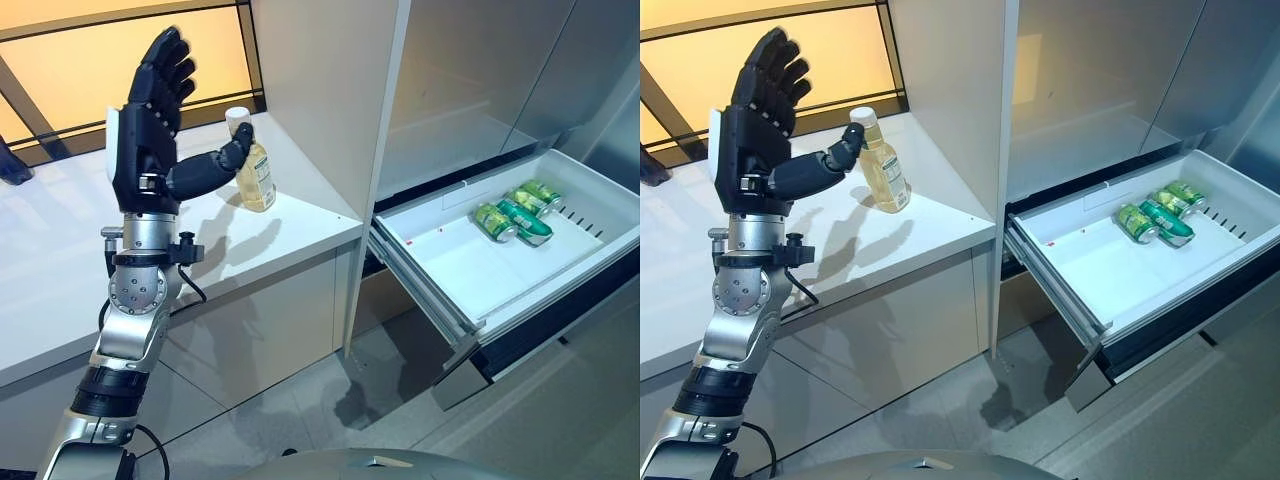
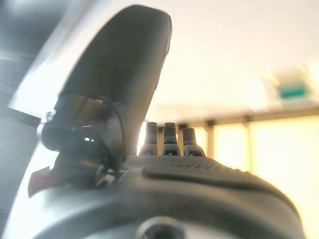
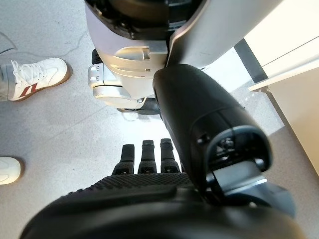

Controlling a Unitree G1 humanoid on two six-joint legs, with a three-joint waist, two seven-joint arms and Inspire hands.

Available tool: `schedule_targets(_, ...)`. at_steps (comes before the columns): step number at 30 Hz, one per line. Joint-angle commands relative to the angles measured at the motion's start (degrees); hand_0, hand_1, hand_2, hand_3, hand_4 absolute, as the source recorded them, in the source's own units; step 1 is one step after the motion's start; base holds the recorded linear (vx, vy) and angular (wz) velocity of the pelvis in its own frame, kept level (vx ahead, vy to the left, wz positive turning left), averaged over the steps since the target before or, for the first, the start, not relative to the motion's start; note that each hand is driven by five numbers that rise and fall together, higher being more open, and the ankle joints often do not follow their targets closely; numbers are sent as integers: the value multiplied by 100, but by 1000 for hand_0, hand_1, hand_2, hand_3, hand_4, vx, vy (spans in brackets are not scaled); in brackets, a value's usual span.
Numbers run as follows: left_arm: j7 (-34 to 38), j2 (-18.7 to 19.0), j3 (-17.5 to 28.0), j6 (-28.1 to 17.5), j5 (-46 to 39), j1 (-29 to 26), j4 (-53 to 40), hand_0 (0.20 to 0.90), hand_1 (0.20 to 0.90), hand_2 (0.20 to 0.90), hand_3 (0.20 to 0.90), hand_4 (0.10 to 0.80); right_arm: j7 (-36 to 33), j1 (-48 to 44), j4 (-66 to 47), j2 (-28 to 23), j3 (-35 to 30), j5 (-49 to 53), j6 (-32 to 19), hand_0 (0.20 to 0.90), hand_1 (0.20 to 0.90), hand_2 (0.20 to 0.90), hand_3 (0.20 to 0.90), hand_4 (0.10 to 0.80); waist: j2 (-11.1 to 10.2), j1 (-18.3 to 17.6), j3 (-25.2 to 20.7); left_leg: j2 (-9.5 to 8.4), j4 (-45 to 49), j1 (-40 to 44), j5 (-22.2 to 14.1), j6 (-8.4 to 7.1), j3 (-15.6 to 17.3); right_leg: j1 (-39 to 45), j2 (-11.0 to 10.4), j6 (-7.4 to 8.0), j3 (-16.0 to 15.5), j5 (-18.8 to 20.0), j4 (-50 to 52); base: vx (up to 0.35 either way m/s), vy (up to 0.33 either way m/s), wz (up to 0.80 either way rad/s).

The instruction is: Put drinks into fridge and close the fridge

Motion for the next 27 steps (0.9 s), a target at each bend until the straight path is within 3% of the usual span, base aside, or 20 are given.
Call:
schedule_targets(1,296,145,505,-128,152,-501,-23,900,900,900,900,800,160,-119,29,191,61,-1,107,900,900,900,900,800,-24,106,-80,-187,26,179,-689,187,12,-380,-15,295,183,175,136,0,0,0)
schedule_targets(11,258,14,380,1035,-341,-563,541,900,900,900,900,800,143,-192,-2,169,43,-50,256,900,900,900,900,800,24,63,-74,-197,52,204,-695,193,26,-376,-21,301,207,167,160,0,0,0)
schedule_targets(27,-500,-116,-65,1771,-1343,-898,968,900,900,900,900,800,117,-254,-61,140,100,-116,405,900,900,900,900,800,78,-53,-72,-182,62,275,-751,191,122,-343,-18,344,248,152,156,10,1,-1)
